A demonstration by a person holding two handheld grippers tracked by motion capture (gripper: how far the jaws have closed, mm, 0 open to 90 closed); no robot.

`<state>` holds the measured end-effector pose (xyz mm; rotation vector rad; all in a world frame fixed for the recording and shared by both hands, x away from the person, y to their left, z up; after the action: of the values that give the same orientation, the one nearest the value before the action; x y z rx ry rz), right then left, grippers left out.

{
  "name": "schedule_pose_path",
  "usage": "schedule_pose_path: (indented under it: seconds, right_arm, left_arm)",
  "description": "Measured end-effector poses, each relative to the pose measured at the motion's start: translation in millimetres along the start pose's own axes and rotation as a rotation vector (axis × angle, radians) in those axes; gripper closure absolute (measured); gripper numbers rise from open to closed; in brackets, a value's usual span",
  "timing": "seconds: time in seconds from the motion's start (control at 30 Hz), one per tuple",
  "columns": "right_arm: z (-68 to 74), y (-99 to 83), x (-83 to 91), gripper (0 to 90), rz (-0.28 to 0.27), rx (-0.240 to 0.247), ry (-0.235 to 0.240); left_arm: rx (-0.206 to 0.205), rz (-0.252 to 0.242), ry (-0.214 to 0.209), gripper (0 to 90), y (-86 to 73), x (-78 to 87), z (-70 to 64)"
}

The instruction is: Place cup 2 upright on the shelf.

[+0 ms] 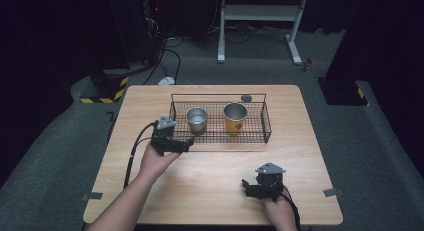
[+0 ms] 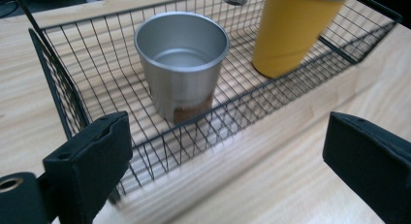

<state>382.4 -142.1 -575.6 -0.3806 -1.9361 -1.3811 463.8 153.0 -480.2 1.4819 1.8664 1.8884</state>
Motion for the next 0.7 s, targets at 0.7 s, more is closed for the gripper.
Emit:
schedule_pose_path:
  seconds: [0.7]
  right_arm:
    - [0.0,-0.1,0.1,9.8,-0.001,0.0,0.0]
  left_arm:
    - [0.006,0.143,0.121,5.9,-120.8,43.8,21.8]
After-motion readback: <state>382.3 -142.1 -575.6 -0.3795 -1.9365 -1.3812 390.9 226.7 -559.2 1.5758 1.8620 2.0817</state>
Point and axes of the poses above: each handheld gripper's, and its own axes: x roughly backward along the jaws, y roughly out of its top, z roughly to its left, the point moved 7 cm from there along -x, roughly forward along the jaws, and after that the axes turned 13 degrees about -y, right-handed, at the moved point
